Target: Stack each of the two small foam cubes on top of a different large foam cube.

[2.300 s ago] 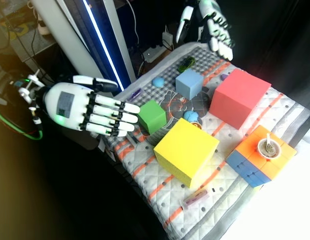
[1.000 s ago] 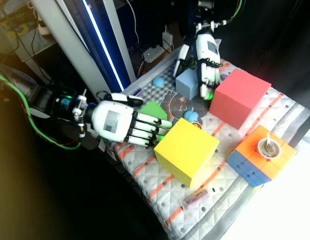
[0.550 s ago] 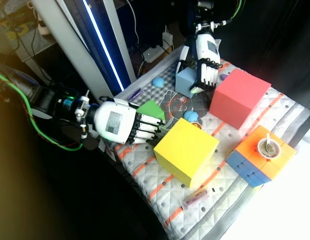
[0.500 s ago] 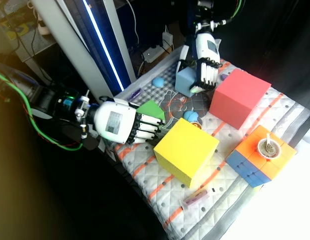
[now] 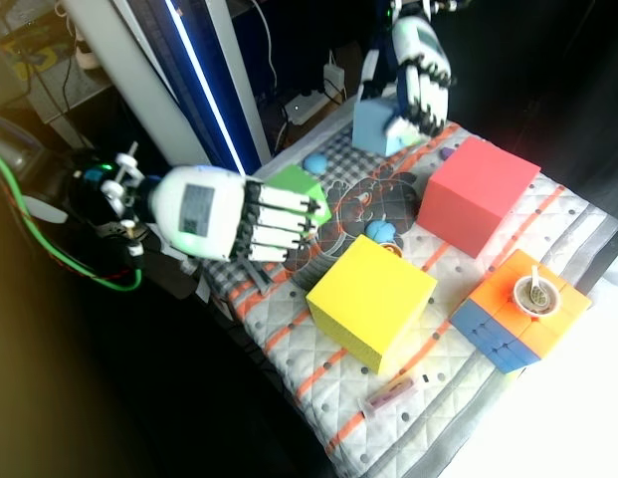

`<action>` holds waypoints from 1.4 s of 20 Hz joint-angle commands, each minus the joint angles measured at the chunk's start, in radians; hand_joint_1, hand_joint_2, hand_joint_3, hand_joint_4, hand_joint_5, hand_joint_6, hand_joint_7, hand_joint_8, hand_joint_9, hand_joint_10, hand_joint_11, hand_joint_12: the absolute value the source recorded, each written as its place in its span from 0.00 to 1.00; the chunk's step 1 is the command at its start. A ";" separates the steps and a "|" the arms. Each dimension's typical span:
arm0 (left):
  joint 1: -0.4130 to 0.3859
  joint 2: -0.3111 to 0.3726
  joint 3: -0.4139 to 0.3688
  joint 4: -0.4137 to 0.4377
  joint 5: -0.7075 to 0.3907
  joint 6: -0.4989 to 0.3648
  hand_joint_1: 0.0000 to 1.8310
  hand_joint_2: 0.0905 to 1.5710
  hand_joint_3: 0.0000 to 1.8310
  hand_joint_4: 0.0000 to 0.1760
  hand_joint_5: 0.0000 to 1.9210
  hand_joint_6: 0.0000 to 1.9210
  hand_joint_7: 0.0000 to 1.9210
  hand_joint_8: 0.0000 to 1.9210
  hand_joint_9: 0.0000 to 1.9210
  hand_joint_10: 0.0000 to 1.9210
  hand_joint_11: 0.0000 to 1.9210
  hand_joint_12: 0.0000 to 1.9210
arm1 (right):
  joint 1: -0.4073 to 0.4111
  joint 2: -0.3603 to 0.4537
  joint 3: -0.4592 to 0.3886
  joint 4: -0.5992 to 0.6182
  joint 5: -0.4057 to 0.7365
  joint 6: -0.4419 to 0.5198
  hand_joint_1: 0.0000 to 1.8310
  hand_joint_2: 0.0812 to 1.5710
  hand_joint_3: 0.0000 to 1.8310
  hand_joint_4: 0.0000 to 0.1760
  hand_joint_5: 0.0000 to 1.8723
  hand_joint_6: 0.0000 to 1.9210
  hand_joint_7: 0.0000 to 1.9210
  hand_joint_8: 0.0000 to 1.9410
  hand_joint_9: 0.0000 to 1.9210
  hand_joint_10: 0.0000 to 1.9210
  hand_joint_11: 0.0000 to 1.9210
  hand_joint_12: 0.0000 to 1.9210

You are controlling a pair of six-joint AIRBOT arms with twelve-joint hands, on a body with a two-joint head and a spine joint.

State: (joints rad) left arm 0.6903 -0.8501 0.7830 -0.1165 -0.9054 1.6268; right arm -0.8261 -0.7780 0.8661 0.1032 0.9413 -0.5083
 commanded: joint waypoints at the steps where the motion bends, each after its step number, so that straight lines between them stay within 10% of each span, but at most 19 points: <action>1: -0.029 0.009 0.003 0.011 -0.119 0.025 0.69 0.85 0.00 0.00 0.12 0.63 0.27 0.89 0.21 0.97 0.25 1.00 | 0.025 0.009 0.008 0.010 0.141 0.007 0.72 0.81 0.00 0.00 0.25 0.80 0.35 0.78 0.40 0.86 0.43 1.00; 8: -0.157 -0.012 0.062 -0.050 -0.038 0.104 0.88 0.76 0.00 0.00 0.11 0.61 0.10 0.71 0.32 0.84 0.30 0.99 | 0.121 -0.003 0.072 0.045 0.137 0.007 0.70 0.83 0.00 0.00 0.26 0.84 0.31 0.80 0.35 0.88 0.36 1.00; 9: -0.171 -0.017 0.075 -0.058 -0.026 0.104 0.81 0.81 0.00 0.00 0.07 0.50 0.19 0.84 0.33 0.90 0.34 1.00 | 0.132 -0.006 0.084 0.054 0.132 0.007 0.70 0.83 0.00 0.00 0.27 0.84 0.31 0.80 0.35 0.87 0.35 1.00; 13: -0.254 -0.044 0.144 -0.106 0.055 0.106 0.79 0.79 0.00 0.00 0.17 0.33 0.27 0.79 0.37 0.84 0.36 0.96 | 0.208 -0.031 0.144 0.077 0.046 0.007 0.71 0.82 0.00 0.00 0.26 0.87 0.33 0.78 0.35 0.85 0.34 1.00; 15: -0.280 -0.060 0.182 -0.156 0.087 0.124 0.75 0.74 0.00 0.00 0.20 0.31 0.19 0.34 0.18 0.59 0.11 0.92 | 0.246 -0.058 0.186 0.097 0.002 0.007 0.70 0.84 0.00 0.00 0.25 0.91 0.30 0.82 0.32 0.86 0.23 0.98; 16: -0.295 -0.071 0.199 -0.177 0.107 0.139 0.75 0.74 0.00 0.00 0.21 0.36 0.19 0.31 0.16 0.62 0.08 0.95 | 0.261 -0.067 0.202 0.104 -0.020 0.007 0.69 0.85 0.00 0.00 0.25 0.93 0.29 0.83 0.30 0.87 0.16 0.99; 18: -0.321 -0.094 0.234 -0.219 0.154 0.161 0.73 0.75 0.00 0.00 0.16 0.49 0.16 0.50 0.18 0.77 0.18 1.00 | 0.297 -0.093 0.239 0.113 -0.077 0.007 0.69 0.85 0.00 0.00 0.26 0.92 0.28 0.82 0.31 0.87 0.23 0.99; 19: -0.324 -0.100 0.243 -0.227 0.167 0.161 0.71 0.81 0.01 0.00 0.17 0.48 0.28 0.77 0.25 0.90 0.30 1.00 | 0.305 -0.101 0.249 0.115 -0.095 0.007 0.70 0.84 0.00 0.00 0.26 0.92 0.29 0.81 0.31 0.86 0.22 0.98; 21: -0.324 -0.129 0.279 -0.259 0.208 0.162 0.68 0.75 0.00 0.00 0.14 0.32 0.17 0.44 0.15 0.69 0.14 0.98 | 0.328 -0.136 0.290 0.121 -0.173 0.007 0.69 0.85 0.00 0.00 0.23 0.91 0.29 0.82 0.32 0.88 0.20 1.00; 23: -0.324 -0.147 0.302 -0.282 0.230 0.163 0.57 0.75 0.00 0.00 0.13 0.16 0.17 0.13 0.12 0.36 0.02 0.89 | 0.333 -0.156 0.312 0.126 -0.215 0.007 0.70 0.76 0.00 0.00 0.10 0.73 0.18 0.73 0.19 0.84 0.19 1.00; 26: -0.316 -0.153 0.309 -0.289 0.240 0.163 0.47 0.73 0.00 0.01 0.06 0.01 0.03 0.00 0.03 0.11 0.00 0.68 | 0.336 -0.171 0.328 0.127 -0.253 0.007 0.56 0.73 0.00 0.00 0.01 0.50 0.06 0.44 0.06 0.71 0.06 1.00; 27: -0.315 -0.153 0.309 -0.290 0.239 0.164 0.45 0.71 0.00 0.32 0.04 0.00 0.00 0.00 0.00 0.01 0.00 0.49 | 0.336 -0.171 0.329 0.127 -0.257 0.007 0.44 0.73 0.00 0.00 0.00 0.15 0.01 0.17 0.00 0.47 0.01 0.95; 28: -0.314 -0.152 0.309 -0.291 0.239 0.164 0.45 0.71 0.00 0.32 0.04 0.00 0.00 0.00 0.00 0.01 0.00 0.49 | 0.336 -0.170 0.329 0.127 -0.257 0.007 0.44 0.73 0.00 0.00 0.00 0.15 0.01 0.17 0.00 0.47 0.01 0.95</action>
State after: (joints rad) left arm 0.3824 -1.0073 1.0885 -0.4225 -0.5529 1.7935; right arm -0.5018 -0.9539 1.1889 0.2256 0.5735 -0.5026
